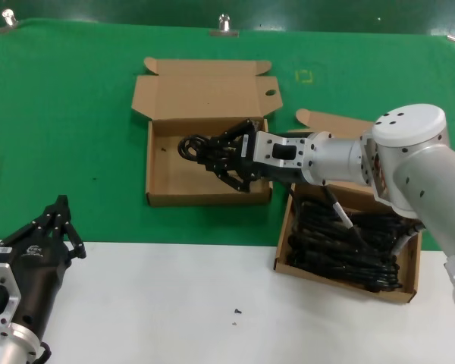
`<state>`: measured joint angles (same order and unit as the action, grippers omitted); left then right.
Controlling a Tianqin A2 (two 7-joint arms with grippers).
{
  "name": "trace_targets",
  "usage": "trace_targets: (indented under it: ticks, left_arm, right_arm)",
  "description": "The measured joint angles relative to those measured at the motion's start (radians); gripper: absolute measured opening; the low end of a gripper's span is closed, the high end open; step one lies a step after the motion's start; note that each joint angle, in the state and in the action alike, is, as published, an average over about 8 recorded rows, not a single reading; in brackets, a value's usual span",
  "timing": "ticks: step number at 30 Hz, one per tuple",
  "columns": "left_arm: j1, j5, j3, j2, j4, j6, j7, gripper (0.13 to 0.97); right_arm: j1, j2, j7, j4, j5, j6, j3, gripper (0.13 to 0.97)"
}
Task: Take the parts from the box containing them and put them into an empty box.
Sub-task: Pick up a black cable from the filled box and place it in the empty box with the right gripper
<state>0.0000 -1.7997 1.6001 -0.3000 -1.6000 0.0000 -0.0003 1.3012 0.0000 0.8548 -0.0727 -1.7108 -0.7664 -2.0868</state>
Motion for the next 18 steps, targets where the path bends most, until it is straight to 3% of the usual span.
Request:
trace_targets:
  ticks: [18]
  left_arm:
    - [0.000, 0.000, 0.000, 0.000, 0.000, 0.000, 0.000, 0.139]
  right_arm:
    - [-0.001, 0.000, -0.105, -0.098, -0.431, 0.119, -0.575, 0.238]
